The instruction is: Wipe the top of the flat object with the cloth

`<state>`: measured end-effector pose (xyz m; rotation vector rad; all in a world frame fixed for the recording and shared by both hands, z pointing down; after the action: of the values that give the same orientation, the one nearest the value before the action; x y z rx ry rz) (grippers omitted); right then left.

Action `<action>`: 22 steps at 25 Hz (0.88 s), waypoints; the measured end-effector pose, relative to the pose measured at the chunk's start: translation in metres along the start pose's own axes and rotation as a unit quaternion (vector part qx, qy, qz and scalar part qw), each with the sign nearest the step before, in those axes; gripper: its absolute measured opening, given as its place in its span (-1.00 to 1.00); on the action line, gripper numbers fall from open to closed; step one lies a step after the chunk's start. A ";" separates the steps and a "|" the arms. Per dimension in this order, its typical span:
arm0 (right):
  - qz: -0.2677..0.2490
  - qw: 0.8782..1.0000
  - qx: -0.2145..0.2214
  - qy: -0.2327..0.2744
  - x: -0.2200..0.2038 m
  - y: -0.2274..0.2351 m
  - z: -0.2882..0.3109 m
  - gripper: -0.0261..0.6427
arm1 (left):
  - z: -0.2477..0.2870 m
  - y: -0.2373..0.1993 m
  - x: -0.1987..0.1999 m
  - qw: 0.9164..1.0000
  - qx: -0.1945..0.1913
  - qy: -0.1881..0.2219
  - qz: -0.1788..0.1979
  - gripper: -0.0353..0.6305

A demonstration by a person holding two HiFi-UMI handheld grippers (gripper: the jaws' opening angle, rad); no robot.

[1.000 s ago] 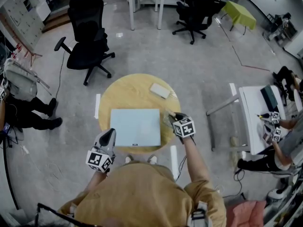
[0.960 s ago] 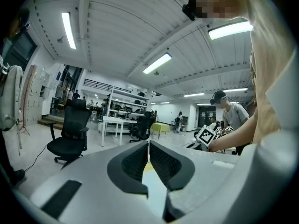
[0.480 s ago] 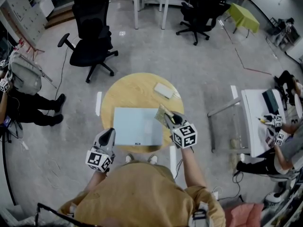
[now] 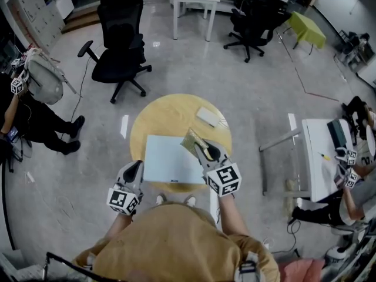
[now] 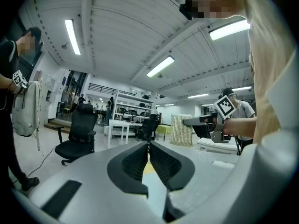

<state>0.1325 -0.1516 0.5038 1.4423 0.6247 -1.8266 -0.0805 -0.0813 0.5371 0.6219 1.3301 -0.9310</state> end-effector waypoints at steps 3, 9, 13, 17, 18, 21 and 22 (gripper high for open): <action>-0.012 1.000 0.006 0.021 0.012 -0.009 -0.005 -0.74 | -0.005 -0.003 0.001 1.000 0.009 0.007 0.002 -0.85; -0.028 0.997 0.025 0.062 0.044 -0.030 -0.013 -0.73 | -0.012 -0.014 0.001 1.000 0.022 0.014 0.001 -0.85; -0.015 0.994 0.041 0.099 0.072 -0.038 -0.026 -0.73 | -0.015 -0.017 0.002 0.999 0.029 0.016 0.002 -0.85; -0.022 0.990 0.039 0.134 0.098 -0.048 -0.043 -0.73 | -0.018 -0.021 0.004 0.999 0.034 0.020 0.003 -0.85; -0.027 0.989 0.039 0.140 0.104 -0.051 -0.047 -0.73 | -0.019 -0.022 0.007 0.999 0.035 0.023 0.004 -0.85; -0.049 0.988 0.035 0.143 0.115 -0.055 -0.057 -0.73 | -0.022 -0.029 0.021 0.998 0.042 0.036 0.013 -0.85; -0.055 0.987 0.031 0.148 0.120 -0.055 -0.061 -0.73 | -0.024 -0.031 0.027 0.998 0.044 0.041 0.017 -0.85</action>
<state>0.1130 -0.0998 0.3691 1.7716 0.8134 -1.7398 -0.1198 -0.0830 0.5109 0.7561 1.3525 -0.9482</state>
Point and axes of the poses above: the fingertips, and each gripper's own axes: z forward along the fingers, y to its right, x out of its top, the point moved 1 cm from there along -z, backward along the fingers, and after that the axes turned 3 degrees about -y, right-handed, at the moved point
